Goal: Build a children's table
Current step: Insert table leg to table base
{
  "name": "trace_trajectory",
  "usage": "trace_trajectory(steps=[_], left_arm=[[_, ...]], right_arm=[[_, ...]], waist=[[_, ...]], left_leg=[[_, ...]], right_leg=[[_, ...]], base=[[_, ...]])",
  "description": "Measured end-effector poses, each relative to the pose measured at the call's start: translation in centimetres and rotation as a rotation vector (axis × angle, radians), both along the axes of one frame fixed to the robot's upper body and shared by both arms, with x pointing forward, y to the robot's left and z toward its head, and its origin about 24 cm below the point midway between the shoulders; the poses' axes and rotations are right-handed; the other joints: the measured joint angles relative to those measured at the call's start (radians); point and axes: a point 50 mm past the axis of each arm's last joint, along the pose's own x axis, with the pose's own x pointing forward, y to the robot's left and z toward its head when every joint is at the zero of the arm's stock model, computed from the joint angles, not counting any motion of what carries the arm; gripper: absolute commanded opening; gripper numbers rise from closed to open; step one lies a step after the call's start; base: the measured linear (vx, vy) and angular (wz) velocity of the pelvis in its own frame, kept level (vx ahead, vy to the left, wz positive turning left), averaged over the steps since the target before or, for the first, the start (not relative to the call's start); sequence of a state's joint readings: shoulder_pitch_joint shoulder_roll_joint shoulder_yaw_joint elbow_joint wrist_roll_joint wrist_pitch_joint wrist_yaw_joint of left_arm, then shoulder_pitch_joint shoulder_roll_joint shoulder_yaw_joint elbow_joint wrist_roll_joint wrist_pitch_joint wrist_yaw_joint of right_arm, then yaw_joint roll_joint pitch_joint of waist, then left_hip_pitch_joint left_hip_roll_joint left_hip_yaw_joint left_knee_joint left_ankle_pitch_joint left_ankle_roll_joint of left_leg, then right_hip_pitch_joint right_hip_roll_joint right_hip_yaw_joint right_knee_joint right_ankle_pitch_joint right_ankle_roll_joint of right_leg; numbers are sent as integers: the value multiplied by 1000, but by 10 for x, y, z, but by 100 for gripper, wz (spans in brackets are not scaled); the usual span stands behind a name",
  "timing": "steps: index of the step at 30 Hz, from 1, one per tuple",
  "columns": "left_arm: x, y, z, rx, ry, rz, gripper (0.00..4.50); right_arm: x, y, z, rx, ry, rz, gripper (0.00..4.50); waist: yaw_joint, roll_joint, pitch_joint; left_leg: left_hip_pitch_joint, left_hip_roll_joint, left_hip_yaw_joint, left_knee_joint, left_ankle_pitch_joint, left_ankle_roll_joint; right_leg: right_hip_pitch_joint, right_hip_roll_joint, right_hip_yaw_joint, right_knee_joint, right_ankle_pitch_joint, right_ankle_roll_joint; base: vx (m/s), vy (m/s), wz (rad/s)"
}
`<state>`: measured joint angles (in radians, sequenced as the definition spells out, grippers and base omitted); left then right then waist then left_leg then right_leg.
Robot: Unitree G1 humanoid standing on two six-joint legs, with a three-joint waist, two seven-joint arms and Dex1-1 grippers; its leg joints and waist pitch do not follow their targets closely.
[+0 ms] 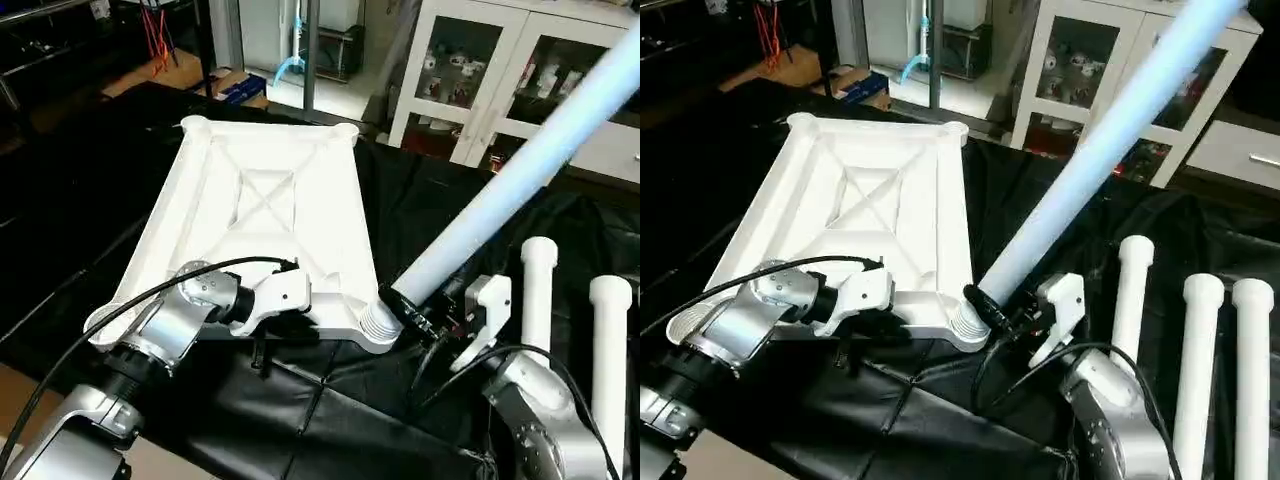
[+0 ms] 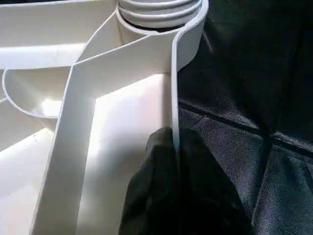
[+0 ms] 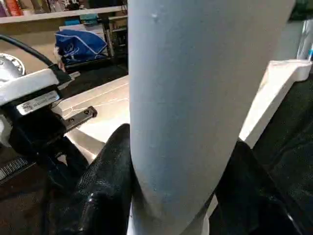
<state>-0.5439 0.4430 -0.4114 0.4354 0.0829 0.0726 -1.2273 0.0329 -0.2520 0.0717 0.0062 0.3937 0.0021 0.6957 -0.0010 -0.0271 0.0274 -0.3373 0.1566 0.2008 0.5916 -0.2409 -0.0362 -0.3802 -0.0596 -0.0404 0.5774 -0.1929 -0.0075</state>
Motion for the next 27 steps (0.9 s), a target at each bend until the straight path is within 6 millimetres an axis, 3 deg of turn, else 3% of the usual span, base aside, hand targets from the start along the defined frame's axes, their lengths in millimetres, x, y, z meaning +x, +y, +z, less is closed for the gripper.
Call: trace_trajectory(steps=[3,10,20,27], left_arm=[[0,2,-1,4,6,7,1],[0,9,-2,20,17,28,1],[0,12,-2,25,20,39,1],[0,12,-3,26,24,46,1]], right_arm=[[-1,4,1,-56,-22,29,185],[6,14,5,-186,-34,123,185],[27,18,12,-189,45,202,185],[29,18,12,-192,58,216,185]], waist=[[-1,-2,-1],[-21,-8,-4],[-25,-10,-5],[-24,-13,-7]], left_leg=[[0,0,0,0,0,0],[4,0,0,0,0,0],[5,0,-1,0,0,0],[5,0,-1,0,0,0]], right_leg=[[1,0,0,0,0,0],[4,0,0,0,-3,4],[4,0,0,1,1,-1],[4,0,0,0,0,0]], base=[[0,0,0],[0,0,0],[0,0,0],[0,0,0]])
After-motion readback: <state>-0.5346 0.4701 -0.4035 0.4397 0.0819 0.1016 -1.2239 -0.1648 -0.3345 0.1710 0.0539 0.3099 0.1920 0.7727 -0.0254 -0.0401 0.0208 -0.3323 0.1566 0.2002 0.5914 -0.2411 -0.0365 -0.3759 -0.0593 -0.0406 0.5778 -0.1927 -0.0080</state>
